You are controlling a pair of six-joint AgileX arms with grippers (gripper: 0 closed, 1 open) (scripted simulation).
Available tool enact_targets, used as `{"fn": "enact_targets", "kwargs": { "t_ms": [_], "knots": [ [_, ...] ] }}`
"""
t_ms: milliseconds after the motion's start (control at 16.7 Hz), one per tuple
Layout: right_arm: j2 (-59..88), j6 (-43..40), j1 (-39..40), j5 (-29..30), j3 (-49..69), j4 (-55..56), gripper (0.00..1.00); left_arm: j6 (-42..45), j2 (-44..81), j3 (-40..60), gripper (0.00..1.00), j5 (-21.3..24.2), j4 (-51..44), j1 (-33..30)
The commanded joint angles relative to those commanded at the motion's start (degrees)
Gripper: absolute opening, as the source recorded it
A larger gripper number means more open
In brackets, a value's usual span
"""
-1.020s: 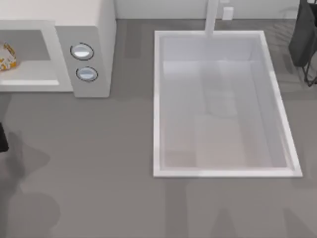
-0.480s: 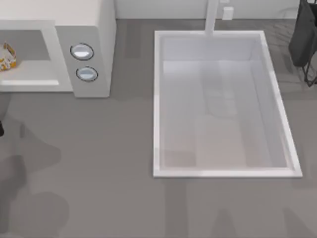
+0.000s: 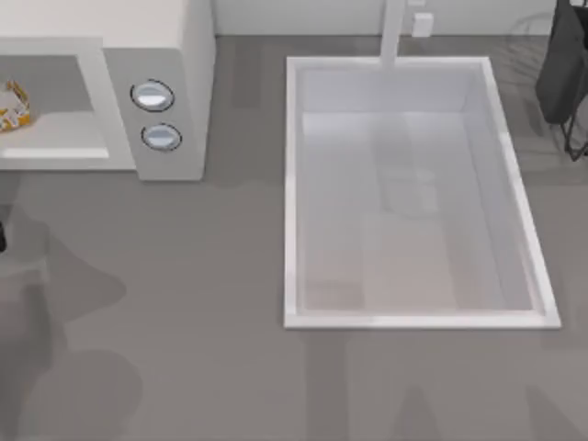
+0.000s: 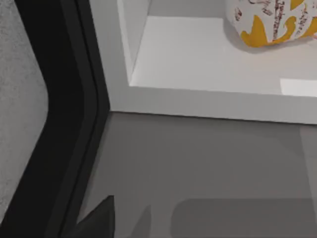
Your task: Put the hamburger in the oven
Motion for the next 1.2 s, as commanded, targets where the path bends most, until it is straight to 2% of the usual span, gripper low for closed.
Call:
{"fn": "enact_targets", "kwargs": {
  "t_ms": [360, 600, 1200],
  "knots": [
    [0.0, 0.0, 0.0, 0.0, 0.0, 0.0, 1.00, 0.8, -5.7, -0.5, 1.00, -1.3, -15.1, 0.1],
    [0.0, 0.0, 0.0, 0.0, 0.0, 0.0, 1.00, -0.1, -10.6, -0.2, 1.00, -2.3, -22.0, 0.1],
    [0.0, 0.0, 0.0, 0.0, 0.0, 0.0, 1.00, -3.3, -19.3, 3.5, 1.00, -3.8, -24.1, -0.3]
  ]
}}
